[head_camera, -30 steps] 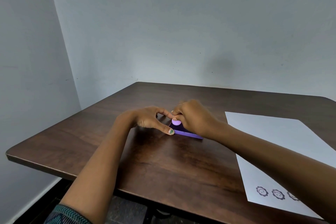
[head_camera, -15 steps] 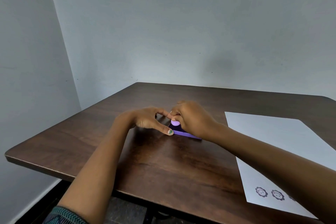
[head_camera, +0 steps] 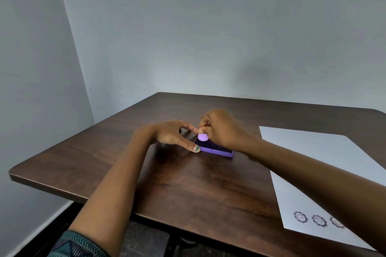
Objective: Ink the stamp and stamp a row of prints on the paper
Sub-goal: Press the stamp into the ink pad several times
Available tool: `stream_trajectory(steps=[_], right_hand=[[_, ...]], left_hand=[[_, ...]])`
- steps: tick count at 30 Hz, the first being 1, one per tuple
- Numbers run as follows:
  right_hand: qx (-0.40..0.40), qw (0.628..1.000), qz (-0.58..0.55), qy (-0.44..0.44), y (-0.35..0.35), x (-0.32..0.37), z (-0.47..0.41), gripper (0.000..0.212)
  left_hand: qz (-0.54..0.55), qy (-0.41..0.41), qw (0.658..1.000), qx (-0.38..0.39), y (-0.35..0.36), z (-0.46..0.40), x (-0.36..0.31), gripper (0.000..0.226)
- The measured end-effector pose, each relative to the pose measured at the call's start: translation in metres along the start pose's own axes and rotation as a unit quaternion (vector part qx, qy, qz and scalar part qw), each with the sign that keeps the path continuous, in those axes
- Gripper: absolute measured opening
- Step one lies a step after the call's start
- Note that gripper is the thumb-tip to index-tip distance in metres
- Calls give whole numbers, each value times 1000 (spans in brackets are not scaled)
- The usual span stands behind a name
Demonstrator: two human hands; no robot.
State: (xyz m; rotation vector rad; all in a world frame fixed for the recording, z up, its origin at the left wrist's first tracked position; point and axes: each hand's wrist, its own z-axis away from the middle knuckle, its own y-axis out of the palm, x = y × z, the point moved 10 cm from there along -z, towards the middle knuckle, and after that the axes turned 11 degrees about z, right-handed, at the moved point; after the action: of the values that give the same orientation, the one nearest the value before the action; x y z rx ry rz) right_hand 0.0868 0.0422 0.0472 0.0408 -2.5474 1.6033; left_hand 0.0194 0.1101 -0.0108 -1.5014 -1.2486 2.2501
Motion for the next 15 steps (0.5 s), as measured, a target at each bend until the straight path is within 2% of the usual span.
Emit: stream_trajectory(steps=[5, 10, 15], right_hand=[[5, 999, -31, 6, -1, -2, 0, 11], [-17, 996, 64, -64, 2, 10, 11, 15], [-14, 997, -76, 15, -5, -11, 4, 12]], left_hand=[[0, 5, 1000, 2, 0, 0, -1, 39], [3, 6, 1000, 2, 0, 0, -1, 39], [-4, 4, 1000, -5, -1, 0, 0, 45]])
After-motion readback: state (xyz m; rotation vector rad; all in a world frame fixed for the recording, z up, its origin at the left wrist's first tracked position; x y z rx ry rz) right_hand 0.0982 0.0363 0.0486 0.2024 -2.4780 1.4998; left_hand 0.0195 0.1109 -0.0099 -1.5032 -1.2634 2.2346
